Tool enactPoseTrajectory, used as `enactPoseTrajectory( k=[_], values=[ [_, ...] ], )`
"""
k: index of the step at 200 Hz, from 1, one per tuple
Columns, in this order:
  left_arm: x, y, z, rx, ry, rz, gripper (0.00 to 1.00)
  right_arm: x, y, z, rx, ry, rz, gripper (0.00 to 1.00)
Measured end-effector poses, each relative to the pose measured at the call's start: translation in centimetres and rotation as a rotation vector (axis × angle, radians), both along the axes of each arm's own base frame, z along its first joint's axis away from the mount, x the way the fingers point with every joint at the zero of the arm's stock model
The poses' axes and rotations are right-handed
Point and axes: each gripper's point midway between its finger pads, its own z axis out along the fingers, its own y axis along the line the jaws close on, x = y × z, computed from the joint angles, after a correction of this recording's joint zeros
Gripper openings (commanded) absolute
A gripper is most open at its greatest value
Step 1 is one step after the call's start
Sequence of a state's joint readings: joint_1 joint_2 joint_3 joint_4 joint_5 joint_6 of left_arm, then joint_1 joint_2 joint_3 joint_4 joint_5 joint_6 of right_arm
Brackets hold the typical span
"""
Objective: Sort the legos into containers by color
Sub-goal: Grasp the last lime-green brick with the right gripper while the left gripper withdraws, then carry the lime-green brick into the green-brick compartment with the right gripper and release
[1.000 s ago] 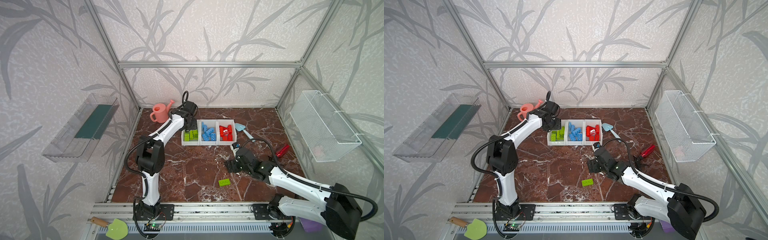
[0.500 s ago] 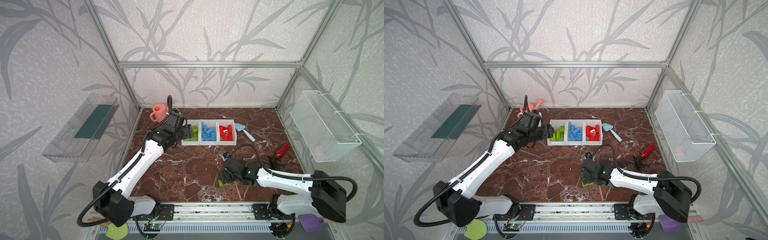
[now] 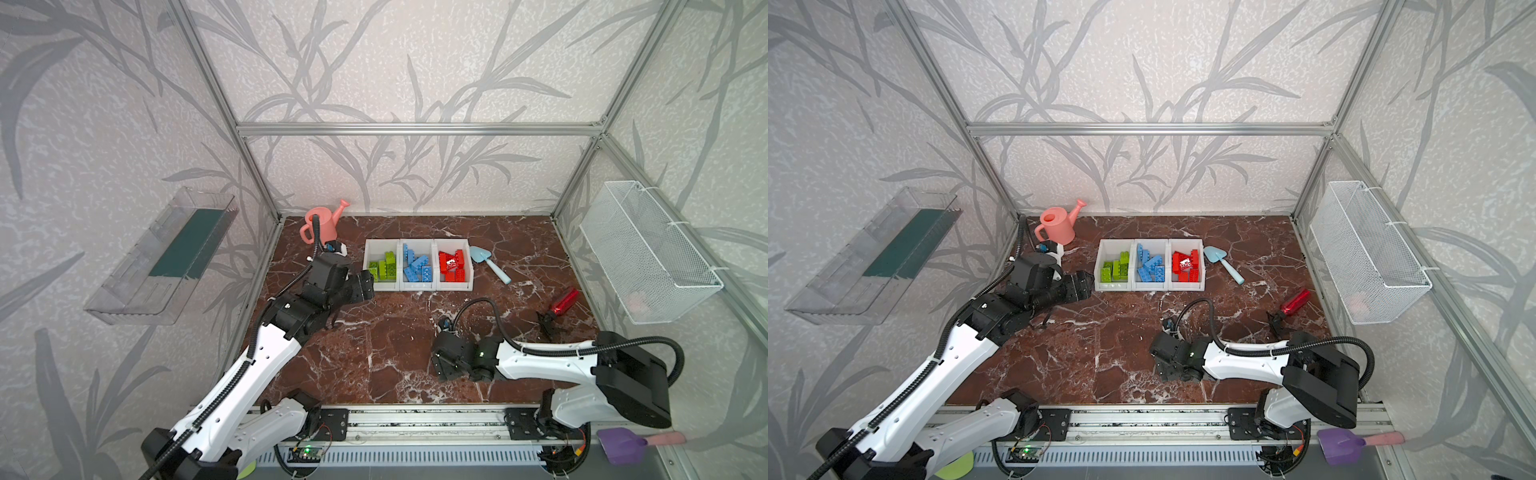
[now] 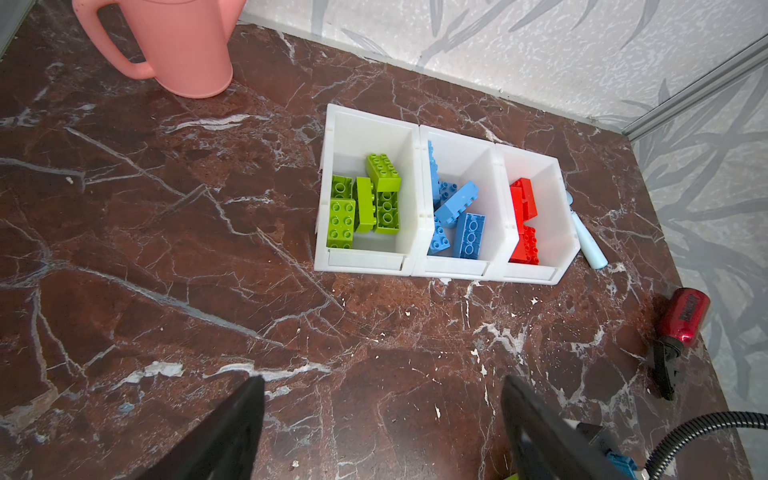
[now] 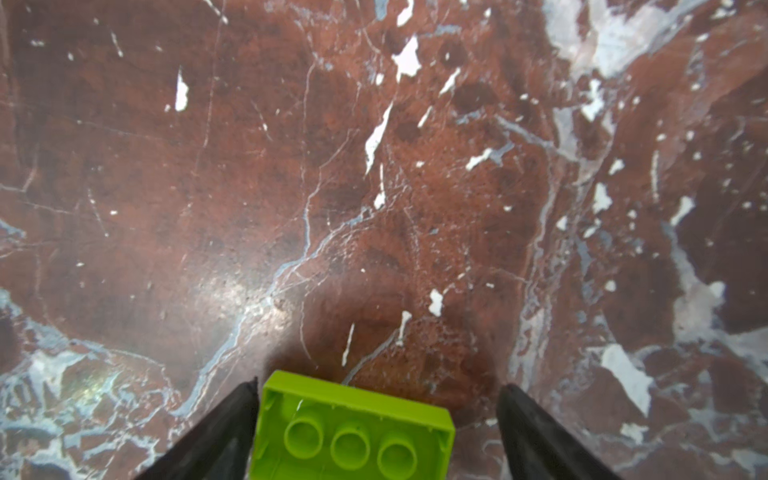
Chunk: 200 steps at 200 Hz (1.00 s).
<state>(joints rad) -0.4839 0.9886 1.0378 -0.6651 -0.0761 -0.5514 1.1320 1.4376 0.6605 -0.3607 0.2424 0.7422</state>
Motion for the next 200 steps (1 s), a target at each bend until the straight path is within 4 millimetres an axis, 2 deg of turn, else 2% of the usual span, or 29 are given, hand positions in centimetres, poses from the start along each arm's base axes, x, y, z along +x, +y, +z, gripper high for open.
enactPoseTrajectory(
  k=[59,130,157,200],
  values=[
    [-0.8,0.5,0.4,-0.005,-0.016,0.003,0.89,-0.8,0.4,-0.2,0.008,0.022,-0.004,0.66],
    [-2.2,1.6,1.6,-0.021,-0.072,0.018,0.89,-0.8,1.1,0.5,-0.023,0.027,0.010,0.63],
    [-3.3,2.8,2.8,-0.030,-0.129,0.045,0.89,0.2,2.4,2.7,-0.013,-0.017,0.031,0.62],
    [-6.0,4.9,3.8,-0.047,-0.215,0.073,0.91,3.3,6.2,7.9,0.095,-0.103,0.091,0.62]
  ],
)
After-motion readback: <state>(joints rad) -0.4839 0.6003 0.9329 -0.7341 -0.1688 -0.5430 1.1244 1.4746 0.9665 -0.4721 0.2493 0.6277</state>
